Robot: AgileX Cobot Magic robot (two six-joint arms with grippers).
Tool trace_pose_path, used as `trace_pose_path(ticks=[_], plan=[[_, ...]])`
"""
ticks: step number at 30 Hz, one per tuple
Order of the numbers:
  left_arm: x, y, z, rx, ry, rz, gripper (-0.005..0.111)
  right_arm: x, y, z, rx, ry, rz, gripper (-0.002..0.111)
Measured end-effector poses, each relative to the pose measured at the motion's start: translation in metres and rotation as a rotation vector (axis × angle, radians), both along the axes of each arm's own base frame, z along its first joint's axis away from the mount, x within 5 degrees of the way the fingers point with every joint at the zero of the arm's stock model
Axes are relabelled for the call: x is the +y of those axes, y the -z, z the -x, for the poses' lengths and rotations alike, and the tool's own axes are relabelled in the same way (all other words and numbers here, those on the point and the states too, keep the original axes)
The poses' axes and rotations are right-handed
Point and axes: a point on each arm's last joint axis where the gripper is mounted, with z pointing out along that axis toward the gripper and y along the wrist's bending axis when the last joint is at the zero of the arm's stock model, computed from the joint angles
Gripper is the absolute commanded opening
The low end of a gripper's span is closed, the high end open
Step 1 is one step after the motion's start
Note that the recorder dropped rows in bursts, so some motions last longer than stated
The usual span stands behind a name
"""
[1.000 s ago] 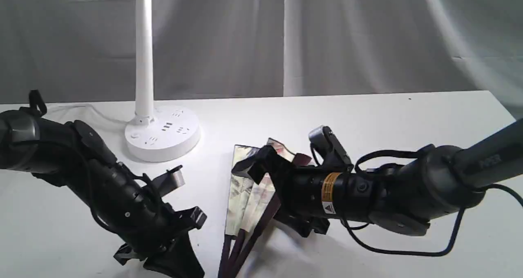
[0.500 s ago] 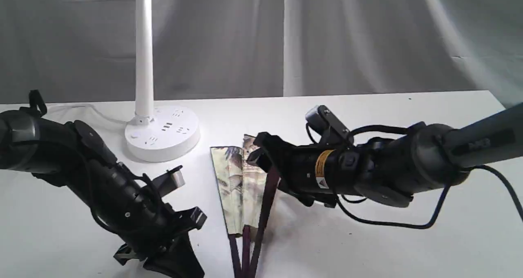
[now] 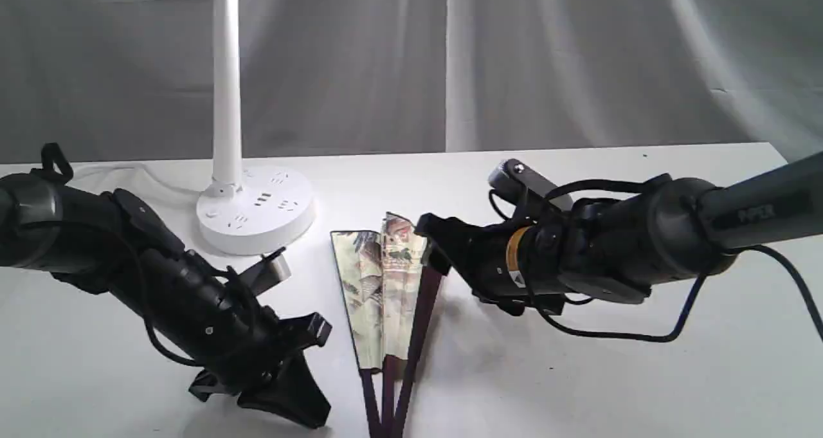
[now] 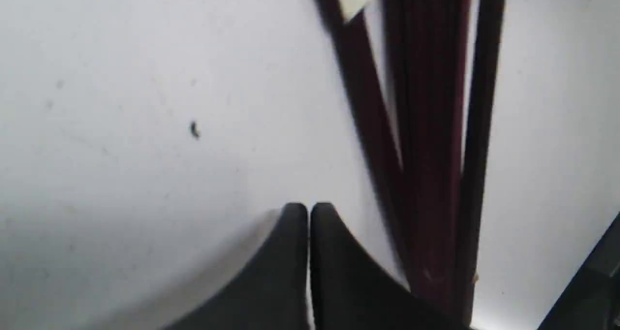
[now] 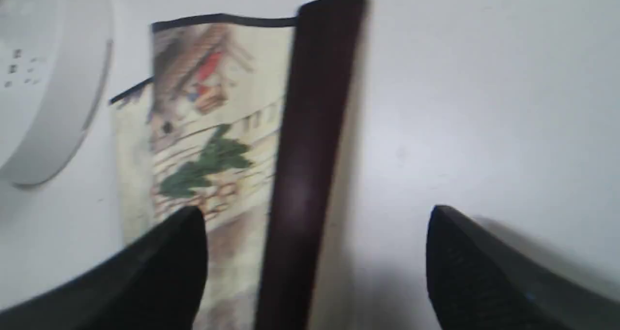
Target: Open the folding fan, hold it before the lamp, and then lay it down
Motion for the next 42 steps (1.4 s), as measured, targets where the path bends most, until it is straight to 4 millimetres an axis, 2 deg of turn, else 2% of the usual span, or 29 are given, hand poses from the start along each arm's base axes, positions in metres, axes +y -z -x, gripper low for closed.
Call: trace_pose_path(ticks=[5, 12, 17, 23, 28, 32, 38, 42], plan=[[-0.007, -0.014, -0.018, -0.114, -0.004, 0.060, 0.000, -0.001, 0.000, 0.000, -0.009, -0.021, 0.014, 0.064], [-0.010, -0.031, -0.044, -0.289, -0.085, 0.028, 0.000, 0.001, -0.001, 0.000, -0.017, -0.036, 0.007, 0.064], [-0.015, -0.015, -0.055, -0.364, -0.158, -0.045, 0.000, 0.001, -0.001, 0.000, -0.017, -0.038, 0.008, 0.064], [-0.022, -0.004, -0.070, -0.374, -0.202, -0.022, 0.000, 0.001, -0.001, 0.000, -0.019, -0.040, 0.004, 0.064], [-0.024, 0.009, -0.073, -0.350, -0.212, -0.020, 0.000, 0.005, -0.003, 0.000, -0.035, -0.065, -0.038, 0.064], [-0.025, 0.013, -0.075, -0.302, -0.251, -0.010, 0.000, 0.011, -0.008, 0.001, -0.062, -0.112, -0.097, 0.064], [-0.022, 0.014, -0.075, -0.210, -0.306, -0.080, 0.000, 0.012, -0.008, 0.001, -0.072, -0.140, -0.097, 0.064], [-0.020, 0.012, -0.074, -0.174, -0.331, -0.114, 0.000, 0.013, -0.003, 0.004, -0.044, -0.164, -0.078, 0.070]])
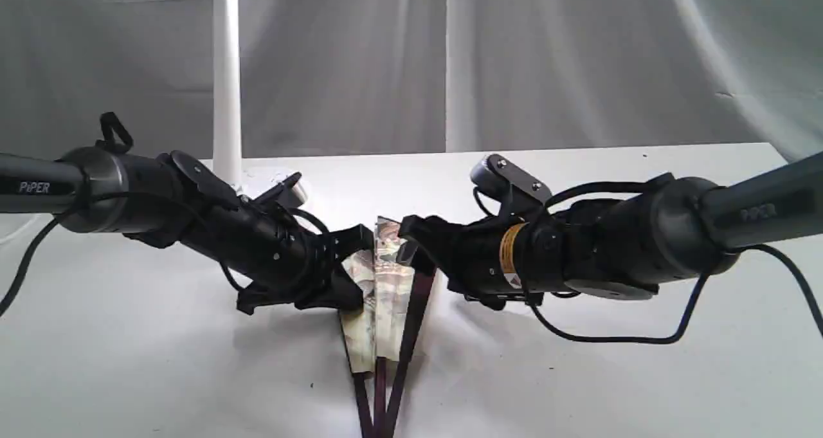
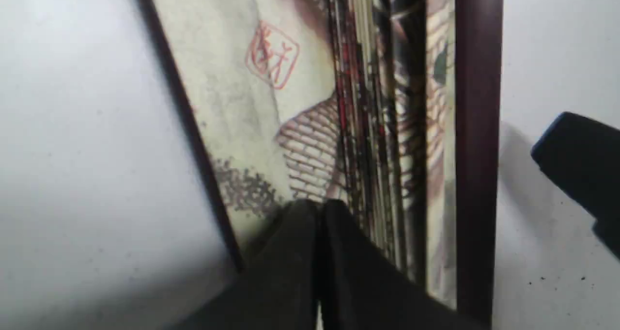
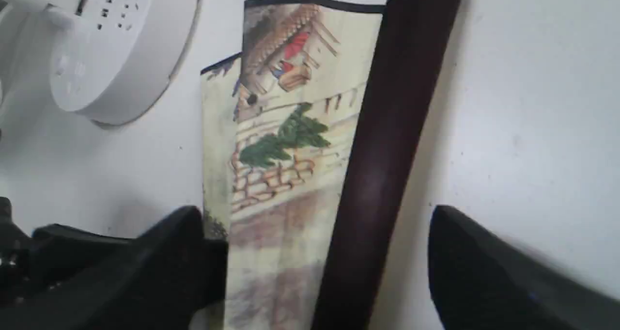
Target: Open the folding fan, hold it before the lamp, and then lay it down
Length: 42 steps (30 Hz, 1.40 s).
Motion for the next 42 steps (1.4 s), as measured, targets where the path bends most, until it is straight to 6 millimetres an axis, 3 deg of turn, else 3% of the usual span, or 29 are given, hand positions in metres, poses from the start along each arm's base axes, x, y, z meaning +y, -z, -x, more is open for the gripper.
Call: trace_pose_path(ticks=[5, 13, 19, 25, 29, 39, 42], plan=[[0.005, 0.000, 0.000, 0.030, -0.011, 0.011, 0.000, 0.006, 0.015, 0.000, 0.084, -0.001, -0.076, 0.074], [0.009, -0.001, 0.001, 0.057, -0.002, 0.020, 0.000, 0.032, 0.032, -0.021, 0.101, -0.096, -0.288, 0.074], [0.011, 0.000, 0.001, 0.063, 0.002, 0.017, 0.000, 0.039, 0.032, -0.029, 0.061, -0.159, -0.312, 0.068], [0.011, 0.000, 0.002, 0.067, 0.006, 0.017, 0.000, 0.044, 0.032, -0.028, 0.007, -0.315, -0.214, 0.060], [0.012, 0.000, 0.003, 0.072, 0.015, 0.014, 0.000, 0.041, 0.033, -0.028, -0.006, -0.363, -0.165, 0.049], [0.012, 0.000, 0.004, 0.081, 0.027, 0.014, 0.000, 0.014, 0.031, -0.038, 0.006, -0.376, -0.233, 0.000], [0.012, 0.000, 0.005, 0.089, 0.036, 0.015, 0.000, 0.005, 0.030, -0.040, 0.019, -0.384, -0.300, 0.000]])
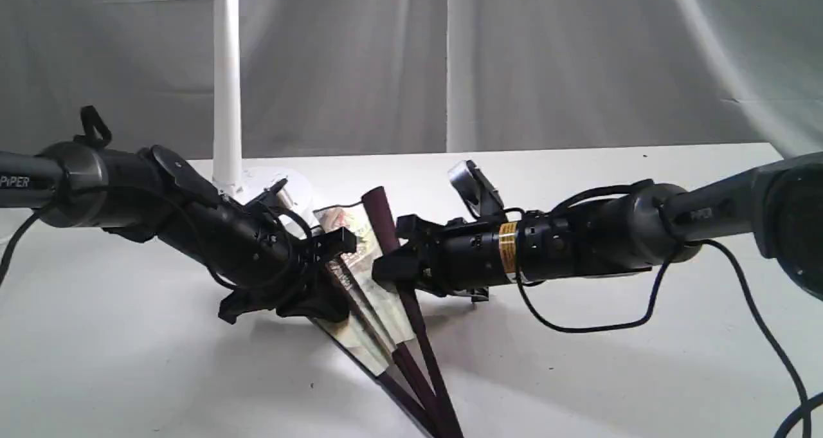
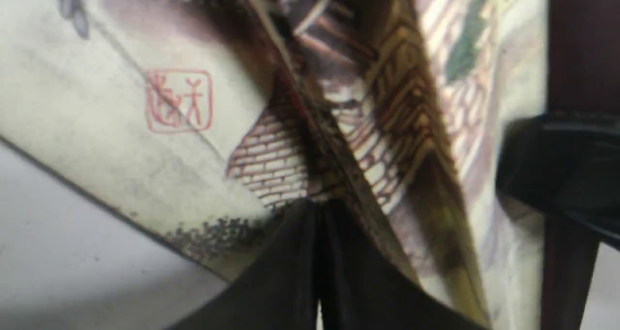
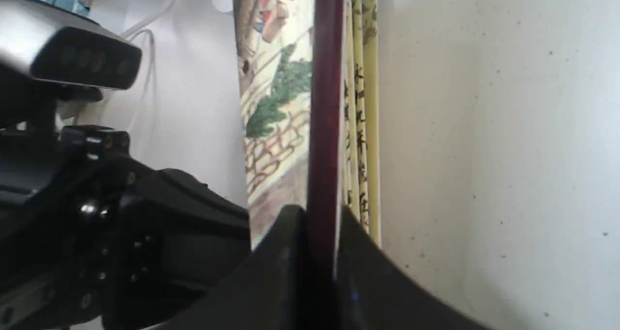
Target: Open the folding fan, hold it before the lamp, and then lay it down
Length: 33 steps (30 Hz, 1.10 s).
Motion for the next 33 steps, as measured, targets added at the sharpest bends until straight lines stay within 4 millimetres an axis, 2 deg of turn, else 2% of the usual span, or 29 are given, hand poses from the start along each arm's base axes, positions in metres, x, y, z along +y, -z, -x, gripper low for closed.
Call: trace_pose_path(ticks=[10, 18, 24, 28, 33], plan=[[0.000, 0.000, 0.002, -0.009, 0.050, 0.002, 0.000, -0.021, 0.001, -0.002, 0.016, -0.039, -0.094, 0.000], [0.000, -0.009, 0.003, -0.075, 0.133, -0.010, 0.000, -0.021, 0.001, -0.001, 0.009, -0.052, -0.101, 0.000], [0.004, -0.018, 0.011, -0.103, 0.251, -0.050, 0.000, -0.020, -0.001, -0.001, 0.001, -0.064, -0.123, 0.000], [0.005, -0.023, 0.015, -0.112, 0.317, -0.058, 0.005, -0.020, -0.002, 0.001, 0.000, -0.070, -0.140, 0.000], [0.004, -0.043, 0.020, -0.159, 0.397, -0.027, 0.014, -0.019, -0.006, -0.001, -0.018, -0.058, -0.180, 0.000]])
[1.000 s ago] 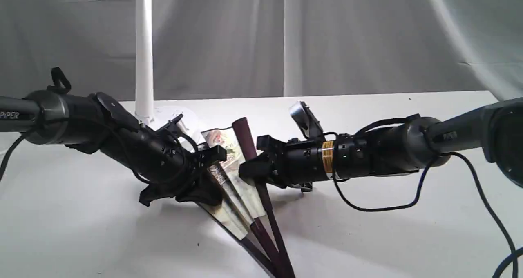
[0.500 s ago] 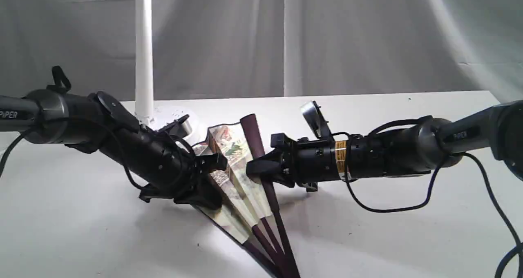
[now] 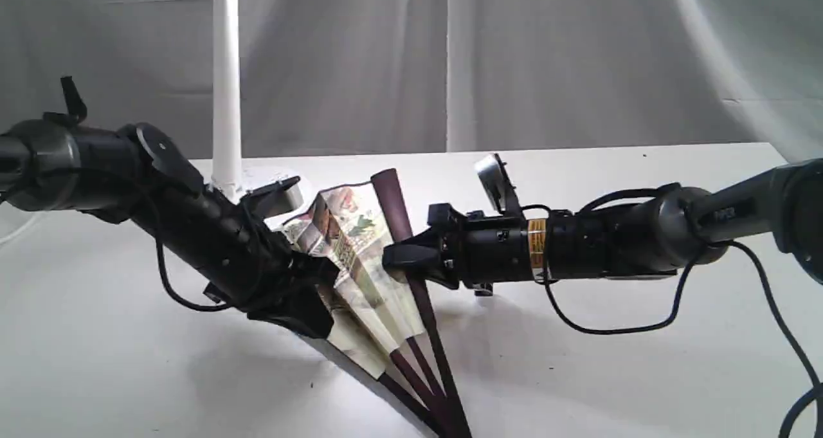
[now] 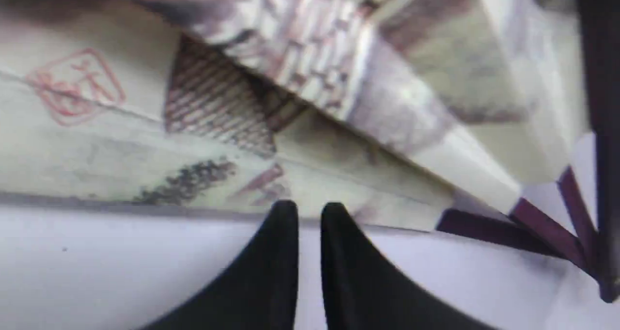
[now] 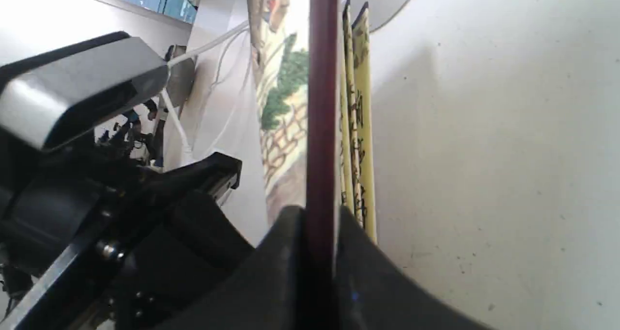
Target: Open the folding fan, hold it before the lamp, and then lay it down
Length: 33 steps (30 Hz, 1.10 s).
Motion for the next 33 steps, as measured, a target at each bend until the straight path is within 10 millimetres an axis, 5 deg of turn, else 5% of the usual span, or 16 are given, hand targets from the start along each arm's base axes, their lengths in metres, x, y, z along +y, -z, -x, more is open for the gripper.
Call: trace_pose_path(ticks=[7, 13, 21, 28, 33], plan=[[-0.002, -0.030, 0.010, -0.010, 0.088, 0.048, 0.015, -0.003, -0.013, -0.003, -0.031, 0.011, -0.147, 0.000], [-0.004, -0.044, 0.015, -0.003, 0.117, 0.098, 0.015, -0.032, -0.015, -0.015, -0.010, 0.097, -0.173, 0.000], [-0.017, -0.052, 0.036, -0.039, 0.221, 0.412, 0.015, -0.067, -0.017, -0.023, 0.010, 0.148, -0.157, 0.000], [0.006, -0.052, 0.042, -0.124, 0.165, 0.524, 0.015, -0.077, -0.060, -0.018, -0.162, 0.058, -0.063, 0.000], [0.016, -0.057, 0.051, -0.259, 0.172, 0.477, 0.000, -0.076, -0.090, -0.012, -0.279, -0.004, -0.013, 0.000]])
